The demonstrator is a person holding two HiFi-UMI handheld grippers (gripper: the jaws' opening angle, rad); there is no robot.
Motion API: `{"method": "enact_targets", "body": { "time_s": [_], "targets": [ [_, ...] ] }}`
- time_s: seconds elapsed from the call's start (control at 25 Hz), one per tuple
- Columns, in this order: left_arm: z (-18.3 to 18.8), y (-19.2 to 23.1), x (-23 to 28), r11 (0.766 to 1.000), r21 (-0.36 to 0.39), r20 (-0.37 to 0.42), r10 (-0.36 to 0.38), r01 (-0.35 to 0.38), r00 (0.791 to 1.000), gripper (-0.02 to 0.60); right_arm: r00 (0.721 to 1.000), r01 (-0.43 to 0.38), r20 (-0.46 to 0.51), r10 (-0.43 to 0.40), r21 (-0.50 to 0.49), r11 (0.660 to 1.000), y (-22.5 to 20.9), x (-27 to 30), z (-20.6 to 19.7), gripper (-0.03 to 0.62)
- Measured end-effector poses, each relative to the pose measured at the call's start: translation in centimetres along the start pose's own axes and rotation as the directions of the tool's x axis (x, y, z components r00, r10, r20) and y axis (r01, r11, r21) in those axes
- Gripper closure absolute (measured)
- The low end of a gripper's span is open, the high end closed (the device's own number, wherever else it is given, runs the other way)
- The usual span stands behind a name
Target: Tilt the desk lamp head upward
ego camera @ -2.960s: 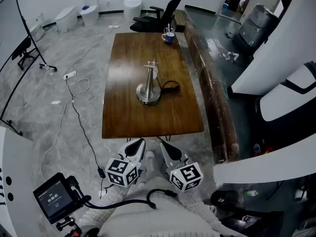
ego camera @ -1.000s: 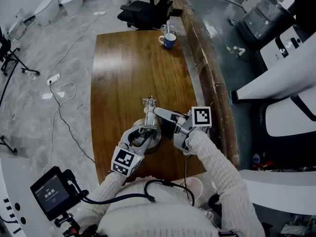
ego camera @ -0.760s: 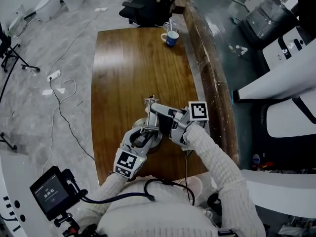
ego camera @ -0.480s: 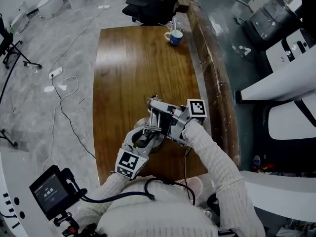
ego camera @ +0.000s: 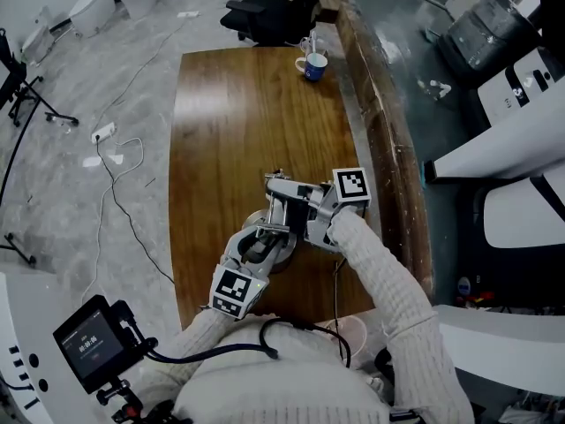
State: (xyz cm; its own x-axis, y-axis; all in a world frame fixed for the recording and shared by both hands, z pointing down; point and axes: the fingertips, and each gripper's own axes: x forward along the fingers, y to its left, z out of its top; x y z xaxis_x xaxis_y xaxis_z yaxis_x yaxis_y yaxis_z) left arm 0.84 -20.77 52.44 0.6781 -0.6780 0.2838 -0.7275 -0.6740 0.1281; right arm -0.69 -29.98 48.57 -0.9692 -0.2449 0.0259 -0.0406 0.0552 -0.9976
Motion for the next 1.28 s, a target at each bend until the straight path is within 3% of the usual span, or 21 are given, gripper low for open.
{"method": "enact_targets", "body": {
  "time_s": [0.24, 0.68, 0.92, 1.0, 1.08, 1.28],
  "targets": [
    [0.0, 0.2, 0.1, 1.000, -0.005, -0.011, 0.005, -0.005, 1.000, 0.439, 0.998, 0.057, -0.029, -0.061, -0.113, 0.992, 0.0, 0.2, 0.1, 0.451],
    [0.0, 0.4, 0.4, 0.999, -0.027, -0.033, 0.017, -0.018, 0.999, 0.437, 0.998, 0.054, -0.021, -0.060, -0.236, 0.970, 0.9, 0.4, 0.6, 0.441],
    [-0.1, 0.6, 0.5, 0.999, -0.048, -0.035, 0.015, -0.016, 0.999, 0.436, 0.999, 0.022, -0.018, -0.030, -0.361, 0.932, 2.8, 0.7, 0.8, 0.441],
    [-0.2, 0.6, 0.5, 0.998, -0.060, -0.035, 0.013, -0.016, 0.999, 0.433, 1.000, 0.011, -0.018, -0.021, -0.426, 0.904, 3.9, 0.8, 0.8, 0.441],
    [-0.2, 0.6, 0.6, 0.998, -0.066, -0.037, 0.014, -0.016, 0.999, 0.433, 1.000, 0.012, -0.015, -0.023, -0.522, 0.853, 5.1, 0.7, 0.9, 0.441],
    [-0.1, 0.7, 0.8, 0.996, -0.083, -0.046, 0.018, -0.022, 0.999, 0.430, 0.999, 0.021, 0.000, -0.032, -0.756, 0.654, 8.0, 0.5, 0.7, 0.444]
  ]
}}
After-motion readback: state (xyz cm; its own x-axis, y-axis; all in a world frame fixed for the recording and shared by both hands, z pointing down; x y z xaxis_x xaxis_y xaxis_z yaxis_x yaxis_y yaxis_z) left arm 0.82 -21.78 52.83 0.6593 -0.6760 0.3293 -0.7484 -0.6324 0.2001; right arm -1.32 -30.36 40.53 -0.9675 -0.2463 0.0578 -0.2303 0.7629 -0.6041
